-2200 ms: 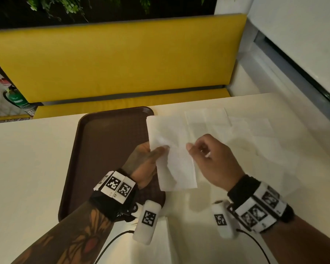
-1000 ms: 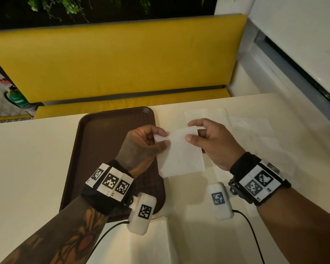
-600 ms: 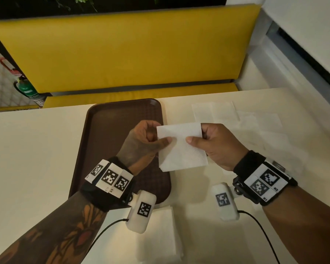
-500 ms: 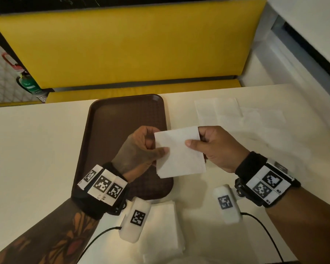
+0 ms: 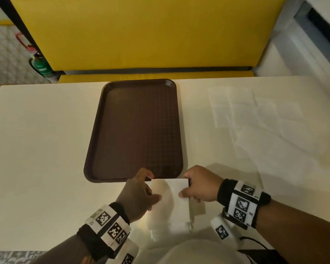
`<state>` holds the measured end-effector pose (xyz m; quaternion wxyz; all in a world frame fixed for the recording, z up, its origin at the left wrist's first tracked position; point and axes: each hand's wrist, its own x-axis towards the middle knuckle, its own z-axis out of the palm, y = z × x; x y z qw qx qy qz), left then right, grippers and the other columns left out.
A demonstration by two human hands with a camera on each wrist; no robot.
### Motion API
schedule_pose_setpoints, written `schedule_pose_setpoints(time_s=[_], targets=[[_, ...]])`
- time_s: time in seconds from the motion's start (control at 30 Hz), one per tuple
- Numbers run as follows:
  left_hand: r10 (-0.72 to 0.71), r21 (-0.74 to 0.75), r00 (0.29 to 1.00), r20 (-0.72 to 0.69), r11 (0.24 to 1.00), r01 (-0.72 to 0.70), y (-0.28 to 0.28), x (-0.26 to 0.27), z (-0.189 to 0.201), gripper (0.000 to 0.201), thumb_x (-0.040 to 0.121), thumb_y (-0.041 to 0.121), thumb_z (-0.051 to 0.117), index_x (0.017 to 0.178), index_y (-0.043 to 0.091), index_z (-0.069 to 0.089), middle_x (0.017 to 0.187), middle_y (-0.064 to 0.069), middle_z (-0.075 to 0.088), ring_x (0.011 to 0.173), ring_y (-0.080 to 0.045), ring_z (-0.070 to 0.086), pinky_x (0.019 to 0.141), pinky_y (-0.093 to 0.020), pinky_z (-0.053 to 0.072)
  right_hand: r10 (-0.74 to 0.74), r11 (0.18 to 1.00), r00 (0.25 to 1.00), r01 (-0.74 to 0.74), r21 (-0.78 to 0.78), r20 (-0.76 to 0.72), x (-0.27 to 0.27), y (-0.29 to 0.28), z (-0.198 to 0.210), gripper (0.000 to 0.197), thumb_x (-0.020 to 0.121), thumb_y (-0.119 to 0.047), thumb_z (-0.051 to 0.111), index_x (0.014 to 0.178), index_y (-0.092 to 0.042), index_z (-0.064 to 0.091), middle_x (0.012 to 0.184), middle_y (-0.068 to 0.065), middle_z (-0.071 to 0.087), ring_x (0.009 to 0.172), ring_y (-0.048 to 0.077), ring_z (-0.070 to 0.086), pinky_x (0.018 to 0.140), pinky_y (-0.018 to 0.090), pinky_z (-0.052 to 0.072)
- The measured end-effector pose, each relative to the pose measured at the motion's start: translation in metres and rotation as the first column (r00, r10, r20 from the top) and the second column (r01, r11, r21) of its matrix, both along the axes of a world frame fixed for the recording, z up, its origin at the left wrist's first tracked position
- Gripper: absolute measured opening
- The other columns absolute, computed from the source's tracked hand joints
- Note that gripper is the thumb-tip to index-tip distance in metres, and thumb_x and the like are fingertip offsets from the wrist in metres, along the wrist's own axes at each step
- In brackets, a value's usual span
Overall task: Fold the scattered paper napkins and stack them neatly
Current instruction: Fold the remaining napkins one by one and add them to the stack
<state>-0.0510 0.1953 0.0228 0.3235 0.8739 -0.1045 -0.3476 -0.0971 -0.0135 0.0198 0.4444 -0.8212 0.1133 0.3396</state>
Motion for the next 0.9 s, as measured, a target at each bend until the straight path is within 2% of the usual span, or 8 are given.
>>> schedule_pose_setpoints(time_s=[0.17, 0.3, 0.37, 0.5, 0.57, 0.67, 0.77, 0.9], targets=[[-0.038, 0.089, 0.996, 0.081, 0.996, 0.031, 0.001, -0.012, -0.012, 0.044, 0.078, 0.025, 0.076, 0.103, 0.03, 0.04, 0.068, 0.003, 0.066, 0.054, -0.009, 0.063, 0.053, -0.014, 0.046, -0.002, 0.994, 0.999, 0.006, -0.111, 0.035, -0.004, 0.014, -0.017, 0.022, 0.079, -0.023, 0.078, 0.097, -0.012, 0.073, 0.089, 0.0, 0.073, 0.076, 0.016, 0.069, 0.063, 0.024, 0.055], [-0.076, 0.122, 0.991, 0.109, 0.991, 0.062, 0.001, -0.017, -0.01, 0.039, 0.079, 0.026, 0.074, 0.096, 0.03, 0.039, 0.073, 0.006, 0.064, 0.061, -0.01, 0.063, 0.058, -0.017, 0.049, -0.018, 0.983, 0.998, 0.029, -0.181, 0.064, -0.005, 0.016, -0.022, 0.026, 0.074, -0.028, 0.082, 0.089, -0.011, 0.07, 0.085, 0.002, 0.072, 0.076, 0.018, 0.069, 0.075, 0.037, 0.059], [-0.108, 0.155, 0.982, 0.154, 0.984, 0.084, 0.002, -0.02, -0.007, 0.038, 0.079, 0.03, 0.073, 0.096, 0.032, 0.039, 0.078, 0.008, 0.063, 0.065, -0.008, 0.061, 0.057, -0.013, 0.044, -0.016, 0.967, 0.994, 0.043, -0.253, 0.107, -0.008, 0.018, -0.021, 0.03, 0.072, -0.033, 0.082, 0.083, -0.014, 0.063, 0.081, -0.001, 0.067, 0.072, 0.016, 0.065, 0.075, 0.038, 0.058], [-0.272, 0.247, 0.882, 0.385, 0.951, 0.185, 0.004, -0.028, -0.005, 0.036, 0.082, 0.041, 0.067, 0.11, 0.033, 0.048, 0.111, 0.014, 0.049, 0.091, -0.001, 0.044, 0.074, -0.012, 0.038, 0.208, 0.909, 0.923, -0.06, -0.413, 0.324, -0.017, 0.024, -0.011, 0.038, 0.078, -0.039, 0.075, 0.095, -0.023, 0.045, 0.089, -0.007, 0.05, 0.072, 0.013, 0.051, 0.071, 0.033, 0.053], [-0.354, 0.241, 0.819, 0.451, 0.932, 0.271, 0.004, -0.03, -0.006, 0.033, 0.085, 0.04, 0.063, 0.116, 0.033, 0.054, 0.121, 0.013, 0.046, 0.102, -0.002, 0.04, 0.087, -0.015, 0.039, 0.358, 0.883, 0.846, -0.17, -0.437, 0.395, -0.017, 0.024, -0.007, 0.034, 0.083, -0.037, 0.069, 0.108, -0.021, 0.052, 0.105, -0.005, 0.048, 0.086, 0.016, 0.052, 0.076, 0.035, 0.052], [-0.498, 0.309, 0.745, 0.444, 0.866, 0.394, 0.001, -0.03, -0.007, 0.033, 0.091, 0.036, 0.055, 0.124, 0.03, 0.055, 0.131, 0.01, 0.047, 0.12, -0.01, 0.042, 0.102, -0.025, 0.035, 0.522, 0.813, 0.778, -0.329, -0.481, 0.35, -0.018, 0.026, -0.007, 0.036, 0.087, -0.039, 0.063, 0.117, -0.018, 0.059, 0.113, -0.002, 0.049, 0.101, 0.015, 0.047, 0.081, 0.035, 0.05], [-0.557, 0.391, 0.718, 0.418, 0.824, 0.411, 0.0, -0.029, -0.01, 0.035, 0.095, 0.039, 0.046, 0.127, 0.027, 0.051, 0.133, 0.009, 0.048, 0.122, -0.012, 0.041, 0.103, -0.028, 0.032, 0.572, 0.766, 0.769, -0.375, -0.522, 0.287, -0.021, 0.028, -0.01, 0.037, 0.088, -0.04, 0.062, 0.118, -0.017, 0.061, 0.115, 0.0, 0.05, 0.106, 0.017, 0.047, 0.085, 0.036, 0.05], [-0.58, 0.42, 0.717, 0.387, 0.803, 0.422, 0.002, -0.028, -0.012, 0.036, 0.095, 0.043, 0.042, 0.127, 0.027, 0.05, 0.132, 0.01, 0.047, 0.121, -0.011, 0.04, 0.102, -0.028, 0.031, 0.528, 0.802, 0.803, -0.366, -0.472, 0.275, -0.021, 0.03, -0.008, 0.039, 0.087, -0.043, 0.062, 0.116, -0.017, 0.06, 0.114, 0.0, 0.05, 0.103, 0.019, 0.051, 0.086, 0.037, 0.05]])
